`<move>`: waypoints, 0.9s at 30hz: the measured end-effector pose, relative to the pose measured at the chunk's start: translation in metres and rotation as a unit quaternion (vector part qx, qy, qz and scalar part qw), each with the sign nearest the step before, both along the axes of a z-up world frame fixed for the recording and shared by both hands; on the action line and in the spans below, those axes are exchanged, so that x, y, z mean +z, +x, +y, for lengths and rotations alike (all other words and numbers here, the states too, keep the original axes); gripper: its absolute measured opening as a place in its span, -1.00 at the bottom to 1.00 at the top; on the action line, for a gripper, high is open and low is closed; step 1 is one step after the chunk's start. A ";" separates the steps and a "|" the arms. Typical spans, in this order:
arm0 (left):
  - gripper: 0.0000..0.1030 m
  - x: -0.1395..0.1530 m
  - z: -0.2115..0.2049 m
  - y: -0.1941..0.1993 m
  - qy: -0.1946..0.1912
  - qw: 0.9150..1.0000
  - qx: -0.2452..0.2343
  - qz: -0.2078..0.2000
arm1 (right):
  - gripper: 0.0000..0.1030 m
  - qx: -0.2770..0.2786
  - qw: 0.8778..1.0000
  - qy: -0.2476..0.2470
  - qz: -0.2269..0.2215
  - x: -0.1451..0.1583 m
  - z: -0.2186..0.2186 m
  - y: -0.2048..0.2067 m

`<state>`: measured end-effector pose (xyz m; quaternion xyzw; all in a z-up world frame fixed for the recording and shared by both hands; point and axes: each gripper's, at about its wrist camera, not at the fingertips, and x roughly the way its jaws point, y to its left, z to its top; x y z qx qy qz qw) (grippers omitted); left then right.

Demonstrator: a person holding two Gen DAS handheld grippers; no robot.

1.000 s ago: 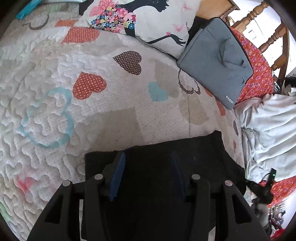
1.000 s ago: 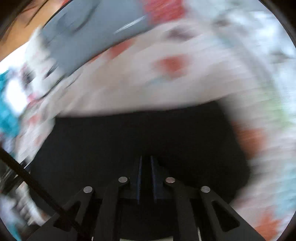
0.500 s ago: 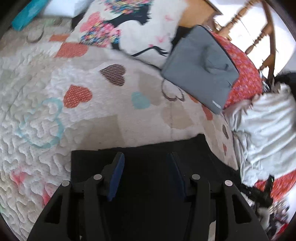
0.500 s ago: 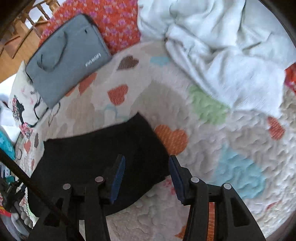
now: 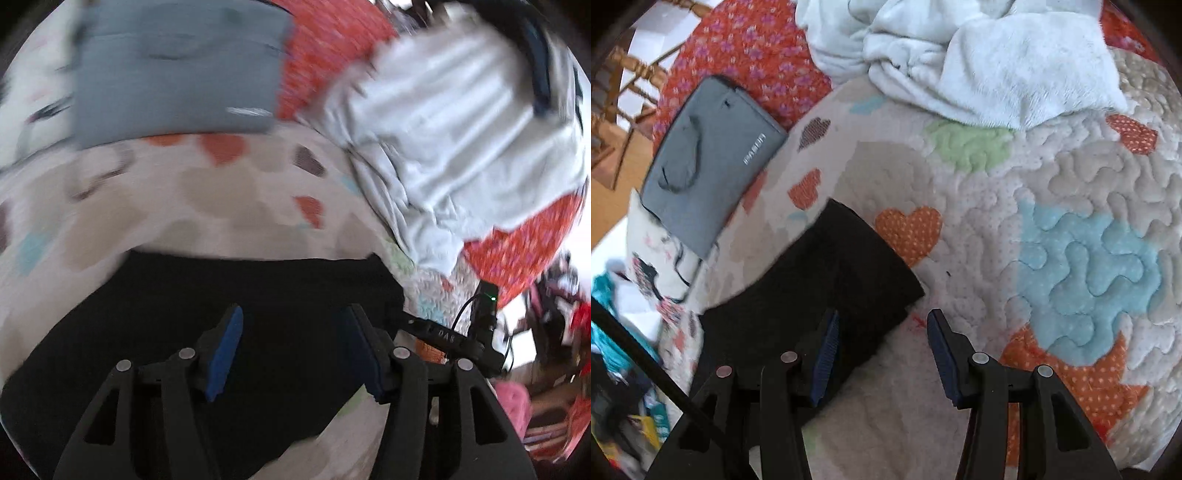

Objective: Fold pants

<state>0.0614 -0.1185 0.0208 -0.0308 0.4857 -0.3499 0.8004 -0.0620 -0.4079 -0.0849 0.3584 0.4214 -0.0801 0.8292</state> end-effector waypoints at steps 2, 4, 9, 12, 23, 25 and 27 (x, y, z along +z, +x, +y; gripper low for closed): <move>0.11 -0.009 -0.040 0.007 0.018 0.999 -0.028 0.006 | 0.16 0.007 1.000 0.008 -0.017 0.001 0.001 0.005; 0.11 -0.020 -0.077 0.014 0.031 0.998 -0.050 0.017 | 0.19 0.010 0.999 0.021 -0.026 -0.003 -0.002 0.008; 0.10 -0.047 -0.158 0.041 0.056 0.994 -0.090 0.037 | 0.21 0.015 0.997 0.056 -0.050 -0.009 -0.009 0.010; 0.10 -0.062 -0.184 0.055 0.064 0.991 -0.107 0.056 | 0.21 0.012 0.995 0.079 -0.059 -0.014 -0.013 0.015; 0.21 -0.105 -0.241 0.050 0.089 0.969 -0.209 0.099 | 0.09 0.024 0.995 0.058 -0.072 -0.015 -0.005 0.029; 0.15 -0.104 -0.241 0.050 0.088 0.968 -0.209 0.105 | -0.18 0.023 0.995 0.062 -0.071 -0.017 -0.007 0.030; -0.89 -0.101 -0.239 0.049 0.087 0.966 -0.217 0.106 | -0.59 0.025 0.993 0.093 -0.070 -0.022 -0.011 0.030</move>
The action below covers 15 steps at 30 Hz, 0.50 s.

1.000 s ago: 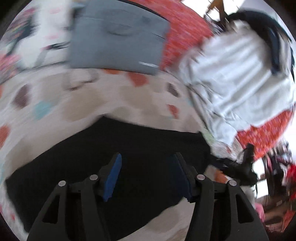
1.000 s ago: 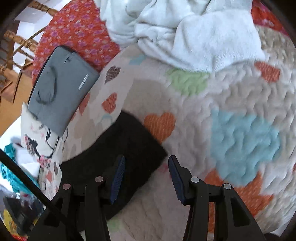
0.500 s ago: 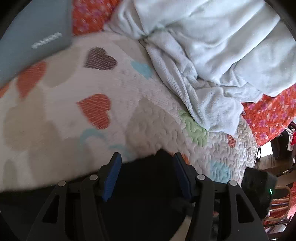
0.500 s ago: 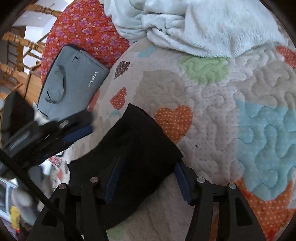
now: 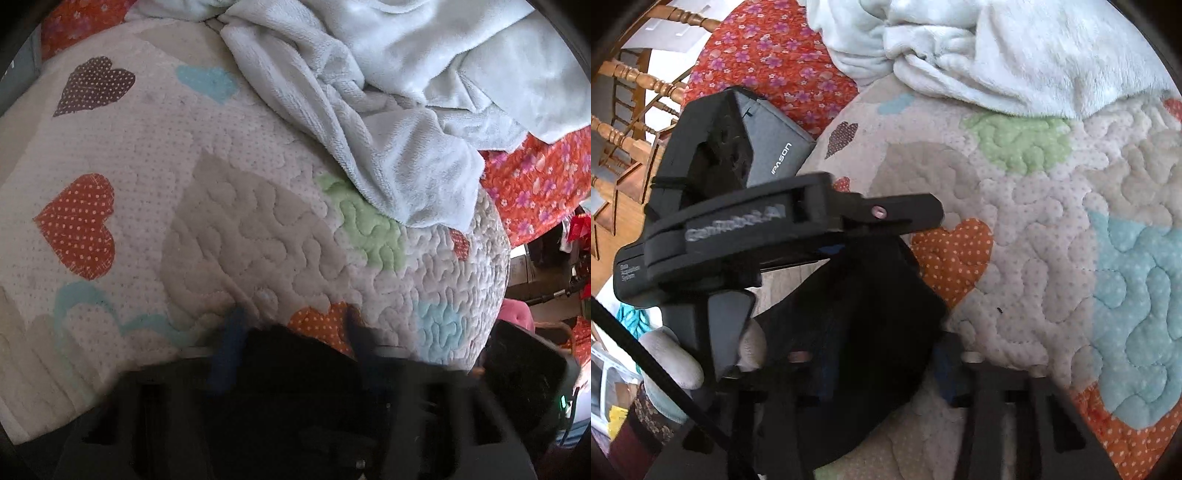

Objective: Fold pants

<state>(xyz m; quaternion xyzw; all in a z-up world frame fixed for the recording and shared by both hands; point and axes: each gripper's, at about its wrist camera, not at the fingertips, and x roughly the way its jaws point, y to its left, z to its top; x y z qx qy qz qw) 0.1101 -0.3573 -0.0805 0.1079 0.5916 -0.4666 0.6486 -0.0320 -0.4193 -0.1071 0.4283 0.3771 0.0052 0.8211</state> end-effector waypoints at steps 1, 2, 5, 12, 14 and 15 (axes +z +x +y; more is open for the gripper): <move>-0.88 0.001 0.002 -0.002 -0.002 1.000 -0.006 0.007 | -0.60 0.000 1.000 0.018 0.000 -0.003 -0.002 0.000; -0.88 0.005 0.005 -0.007 -0.007 1.000 -0.011 -0.002 | -0.62 0.000 1.000 0.024 0.001 -0.003 -0.002 0.000; -0.88 0.020 0.018 -0.018 -0.026 0.999 -0.014 -0.021 | -0.65 0.012 1.000 0.016 -0.016 0.009 0.004 -0.002; -0.88 0.064 0.092 -0.014 -0.093 0.994 0.058 -0.030 | -0.66 0.078 0.995 -0.017 -0.063 0.053 0.047 -0.001; -0.88 0.072 0.116 -0.014 -0.106 0.991 0.078 -0.031 | -0.66 0.109 0.991 -0.035 -0.067 0.063 0.067 0.001; -0.88 0.074 0.138 -0.014 -0.112 0.988 0.097 -0.031 | -0.66 0.125 0.989 -0.043 -0.066 0.066 0.079 0.004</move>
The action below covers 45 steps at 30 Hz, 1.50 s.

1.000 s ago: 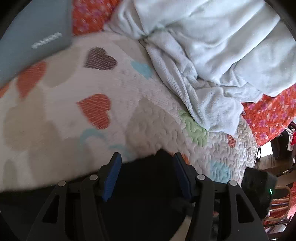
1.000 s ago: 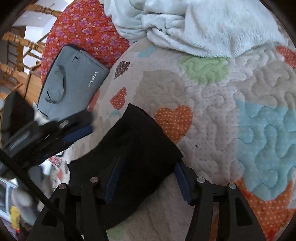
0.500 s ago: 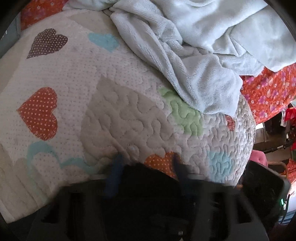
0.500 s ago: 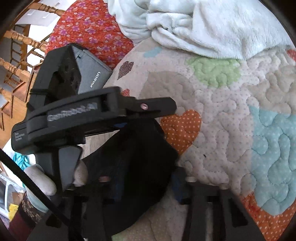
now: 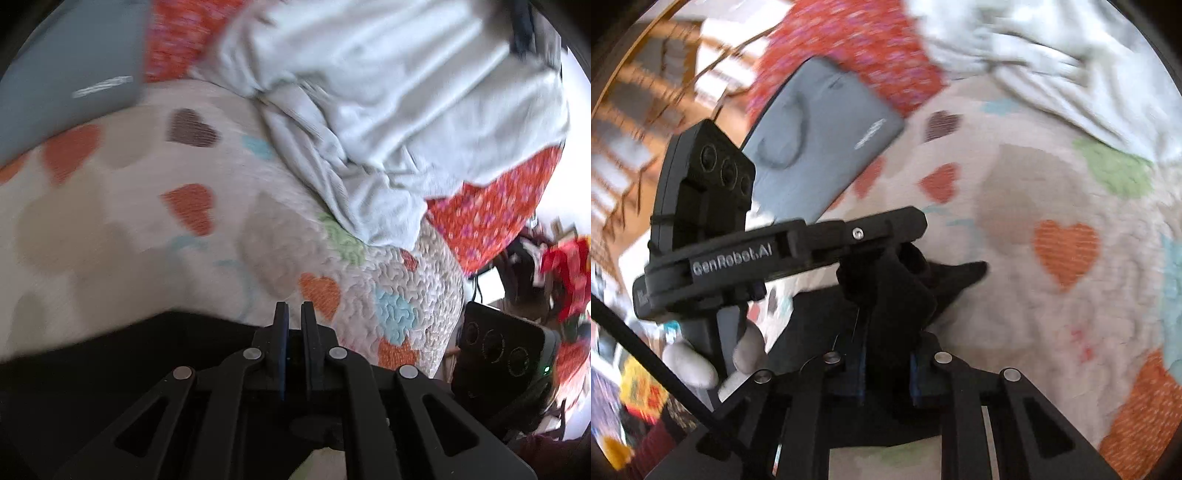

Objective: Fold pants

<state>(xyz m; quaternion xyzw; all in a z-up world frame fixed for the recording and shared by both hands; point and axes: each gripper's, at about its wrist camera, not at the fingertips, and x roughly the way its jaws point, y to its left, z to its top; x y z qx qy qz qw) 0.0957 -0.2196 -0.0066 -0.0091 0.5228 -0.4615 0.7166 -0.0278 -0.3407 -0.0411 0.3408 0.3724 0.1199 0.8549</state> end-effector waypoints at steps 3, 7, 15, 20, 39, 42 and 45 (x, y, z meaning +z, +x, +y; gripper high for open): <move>-0.88 -0.005 0.046 0.001 -0.012 0.999 0.044 0.014 | -0.66 0.046 0.999 -0.027 0.006 0.005 0.037 0.011; -0.87 -0.025 0.115 0.004 -0.027 0.991 0.127 0.043 | -0.66 0.102 0.992 -0.065 0.016 0.002 0.086 0.027; -0.58 -0.050 0.207 -0.003 -0.089 0.960 0.249 0.090 | -0.19 0.197 0.966 -0.163 0.022 -0.020 0.166 0.031; -0.23 -0.044 0.266 -0.021 -0.150 0.936 0.307 0.080 | 0.11 0.237 0.961 -0.142 0.002 0.001 0.181 0.018; -0.08 -0.041 0.303 -0.048 -0.107 0.934 0.340 0.016 | 0.18 0.162 0.953 -0.248 0.065 0.022 0.181 0.053; -0.07 -0.042 0.312 -0.049 -0.110 0.929 0.352 0.024 | -0.64 0.153 0.936 -0.303 0.091 -0.002 0.195 0.070; -0.07 -0.043 0.323 -0.048 -0.129 0.922 0.363 0.038 | -0.74 0.137 0.950 -0.266 0.093 0.000 0.186 0.071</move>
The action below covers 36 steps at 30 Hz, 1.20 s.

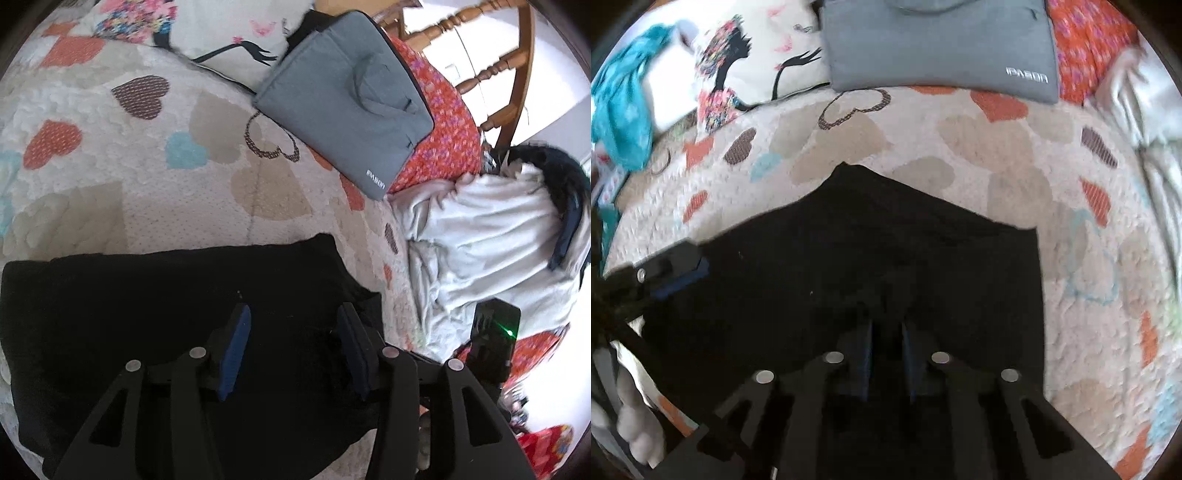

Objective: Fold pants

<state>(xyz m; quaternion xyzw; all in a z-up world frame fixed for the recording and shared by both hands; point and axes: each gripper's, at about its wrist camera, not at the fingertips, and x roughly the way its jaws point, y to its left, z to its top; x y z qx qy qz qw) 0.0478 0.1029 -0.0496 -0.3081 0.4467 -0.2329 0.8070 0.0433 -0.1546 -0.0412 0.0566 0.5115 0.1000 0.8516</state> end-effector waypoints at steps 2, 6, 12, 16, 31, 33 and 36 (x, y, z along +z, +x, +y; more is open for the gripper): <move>-0.07 0.000 0.005 0.002 -0.018 1.000 0.006 0.004 | -0.74 0.001 1.000 0.021 -0.007 0.010 -0.003 -0.004; -0.05 -0.001 0.012 0.005 -0.048 0.999 0.014 0.013 | -0.74 0.008 0.997 0.071 0.006 0.026 -0.005 -0.005; -0.04 -0.002 0.008 0.004 -0.033 0.999 0.014 0.011 | -0.62 0.018 0.988 0.140 0.063 0.002 0.018 0.012; -0.03 -0.006 0.005 0.005 -0.027 0.999 0.010 0.017 | -0.45 0.004 0.978 0.183 0.104 -0.023 0.017 0.021; 0.07 -0.002 -0.055 -0.012 -0.080 0.994 -0.077 -0.022 | 0.05 -0.072 0.964 0.256 -0.002 0.025 -0.091 -0.057; 0.07 -0.005 -0.074 -0.016 -0.071 0.992 -0.100 -0.021 | 0.04 -0.084 0.953 0.290 0.013 0.009 -0.100 -0.064; 0.07 -0.016 -0.099 -0.020 0.002 0.993 -0.121 0.004 | 0.04 -0.101 0.940 0.322 0.042 -0.019 -0.106 -0.068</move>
